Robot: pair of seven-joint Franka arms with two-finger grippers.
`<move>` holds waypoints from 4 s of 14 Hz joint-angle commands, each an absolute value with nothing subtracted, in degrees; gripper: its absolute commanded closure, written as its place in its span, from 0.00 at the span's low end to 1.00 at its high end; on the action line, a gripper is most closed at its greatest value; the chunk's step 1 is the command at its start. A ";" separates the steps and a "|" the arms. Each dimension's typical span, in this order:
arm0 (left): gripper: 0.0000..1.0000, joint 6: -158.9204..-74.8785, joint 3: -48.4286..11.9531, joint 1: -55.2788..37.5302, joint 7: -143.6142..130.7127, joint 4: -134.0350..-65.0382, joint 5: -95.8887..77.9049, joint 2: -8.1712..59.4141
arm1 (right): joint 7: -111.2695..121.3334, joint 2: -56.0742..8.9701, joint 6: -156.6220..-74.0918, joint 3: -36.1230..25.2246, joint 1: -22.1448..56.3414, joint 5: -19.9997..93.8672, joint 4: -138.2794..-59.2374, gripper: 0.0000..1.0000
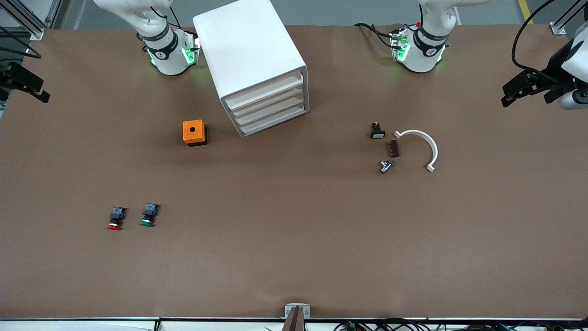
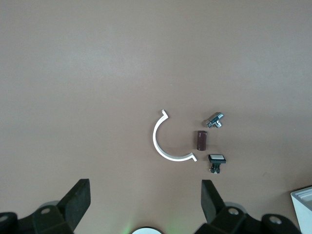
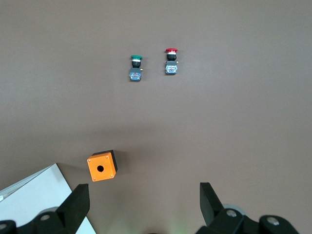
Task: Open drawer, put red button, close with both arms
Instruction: 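Move the left gripper toward the white cabinet's top drawer handle, then pull the drawer open with the left gripper while the right gripper reaches the red button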
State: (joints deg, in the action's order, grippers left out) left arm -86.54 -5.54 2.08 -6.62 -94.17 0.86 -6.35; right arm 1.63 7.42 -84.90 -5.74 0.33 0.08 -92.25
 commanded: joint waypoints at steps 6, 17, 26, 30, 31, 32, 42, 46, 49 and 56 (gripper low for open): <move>0.00 -80.34 -5.89 2.11 -5.98 -86.05 2.29 0.78 | 1.50 9.14 -85.17 -5.36 -0.09 -0.35 -93.96 0.00; 0.00 -87.35 -7.91 -6.93 -31.24 -86.48 -1.41 15.45 | 1.58 9.14 -85.25 -5.36 -0.18 -0.35 -94.22 0.00; 0.00 -94.30 -8.17 -19.58 -71.76 -83.42 -11.69 32.94 | 1.58 8.96 -85.08 -5.36 0.00 -0.44 -94.04 0.00; 0.00 -98.59 -8.17 -25.57 -91.79 -80.77 -15.89 39.01 | 1.58 8.88 -84.99 -5.36 0.00 -0.44 -93.78 0.00; 0.00 -99.22 -8.17 -26.88 -96.02 -80.77 -18.61 39.89 | 1.58 8.79 -85.08 -5.36 0.00 -0.44 -93.69 0.00; 0.00 -99.23 -8.17 -27.76 -100.24 -80.77 -20.72 41.03 | 1.58 8.79 -85.17 -5.36 0.09 -0.53 -93.34 0.00; 0.05 -98.70 -8.17 -31.03 -119.67 -82.18 -47.87 45.87 | 1.76 -5.00 -89.89 -5.71 -1.93 0.18 -90.18 0.00; 0.18 -97.13 -8.17 -31.11 -129.53 -82.00 -55.02 47.20 | 5.44 -11.24 -96.13 -5.71 -3.86 0.18 -90.35 0.00; 0.21 -91.69 -8.17 -31.90 -134.46 -82.00 -57.21 47.64 | 6.42 -15.80 -102.01 -5.71 -5.01 0.18 -91.23 0.00; 0.42 -88.95 -8.17 -34.97 -134.91 -81.74 -59.23 49.65 | 5.63 -25.13 -121.44 -5.63 -5.54 2.10 -97.46 0.00</move>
